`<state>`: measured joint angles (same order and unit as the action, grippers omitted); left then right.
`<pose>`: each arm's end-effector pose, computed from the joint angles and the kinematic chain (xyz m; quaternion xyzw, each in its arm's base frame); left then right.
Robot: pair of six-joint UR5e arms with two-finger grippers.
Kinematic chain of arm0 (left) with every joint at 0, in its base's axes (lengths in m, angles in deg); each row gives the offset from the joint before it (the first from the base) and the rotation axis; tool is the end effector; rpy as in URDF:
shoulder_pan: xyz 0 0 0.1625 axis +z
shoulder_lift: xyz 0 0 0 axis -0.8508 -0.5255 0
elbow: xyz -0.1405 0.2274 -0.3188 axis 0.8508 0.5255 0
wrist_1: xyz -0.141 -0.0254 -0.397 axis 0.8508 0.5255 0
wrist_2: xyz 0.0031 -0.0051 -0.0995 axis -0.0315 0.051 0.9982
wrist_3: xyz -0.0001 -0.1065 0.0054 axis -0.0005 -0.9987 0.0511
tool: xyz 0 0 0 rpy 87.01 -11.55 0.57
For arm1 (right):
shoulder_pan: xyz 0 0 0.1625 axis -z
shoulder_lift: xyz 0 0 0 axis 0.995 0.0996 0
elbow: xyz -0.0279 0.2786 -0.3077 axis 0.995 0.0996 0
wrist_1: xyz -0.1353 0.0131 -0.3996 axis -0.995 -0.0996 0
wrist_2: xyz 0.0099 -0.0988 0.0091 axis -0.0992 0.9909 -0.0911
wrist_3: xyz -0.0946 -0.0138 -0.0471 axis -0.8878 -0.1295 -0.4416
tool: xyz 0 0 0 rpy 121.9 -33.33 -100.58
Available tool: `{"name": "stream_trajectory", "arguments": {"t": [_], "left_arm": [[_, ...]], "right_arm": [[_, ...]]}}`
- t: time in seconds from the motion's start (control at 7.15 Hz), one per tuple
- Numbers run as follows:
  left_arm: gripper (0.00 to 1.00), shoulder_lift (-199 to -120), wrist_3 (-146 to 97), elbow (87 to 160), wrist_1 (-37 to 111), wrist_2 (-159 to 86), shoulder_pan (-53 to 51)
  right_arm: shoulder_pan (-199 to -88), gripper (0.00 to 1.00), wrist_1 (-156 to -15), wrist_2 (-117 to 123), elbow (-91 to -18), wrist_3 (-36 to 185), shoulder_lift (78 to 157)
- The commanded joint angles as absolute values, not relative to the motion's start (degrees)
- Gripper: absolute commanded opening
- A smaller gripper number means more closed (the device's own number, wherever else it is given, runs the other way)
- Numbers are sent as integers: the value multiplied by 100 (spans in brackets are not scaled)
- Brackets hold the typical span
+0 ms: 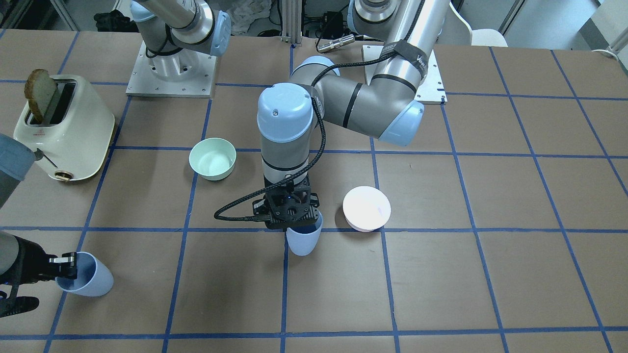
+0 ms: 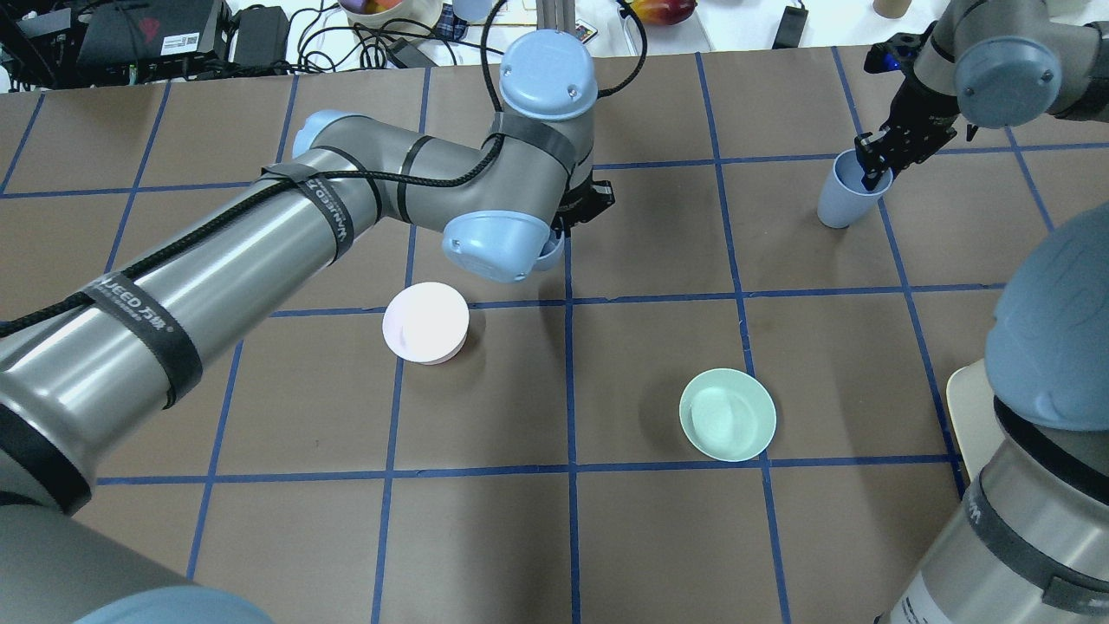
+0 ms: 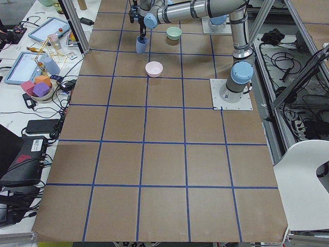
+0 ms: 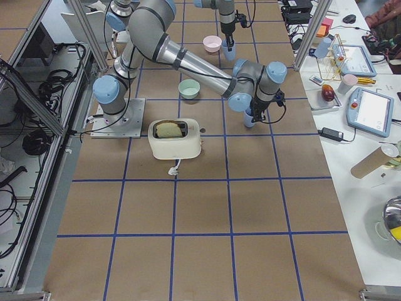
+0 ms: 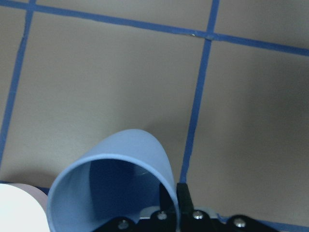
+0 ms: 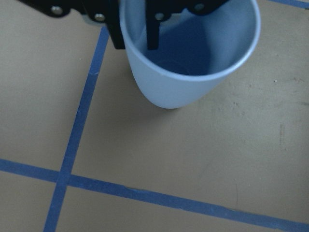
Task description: Stack blue cups with both arms
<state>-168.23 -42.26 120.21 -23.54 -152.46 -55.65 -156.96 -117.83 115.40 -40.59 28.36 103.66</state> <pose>-0.3872 -0.5623 0.2634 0.0770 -0.9936 0.0825 0.0034 -0.0773 -0.7013 0.2361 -0.1075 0.9935 0.0314 0.0224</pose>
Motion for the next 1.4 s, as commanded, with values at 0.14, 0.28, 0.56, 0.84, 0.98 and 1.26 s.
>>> {"name": "stream_trajectory", "arguments": {"t": [0.14, 0.28, 0.56, 0.84, 0.98, 1.26], "left_arm": [[0, -17139, -4062, 12008, -2375, -15140, -5745], [0, -17122, -3965, 11999, -2375, -15035, -5763], [0, -17349, -3937, 11414, -2340, -15077, -5754], [0, -17587, -3736, 11172, -2305, -15086, -5719], [0, -17649, -3622, 11138, -1956, -15095, -5675], [0, -17658, -3542, 11076, -1699, -15130, -5666]], "right_arm": [[-15679, 0, -11644, 11527, -3946, 2854, 10421], [-15679, 0, -11425, 11518, -3832, 2845, 10482], [-15767, 0, -10855, 11430, -3647, 3046, 10684], [-16021, 0, -10686, 11430, -3647, 3372, 10895], [-16170, 0, -10441, 11430, -3647, 3581, 11087], [-16425, 0, -9939, 11343, -3655, 3847, 11562]]}}
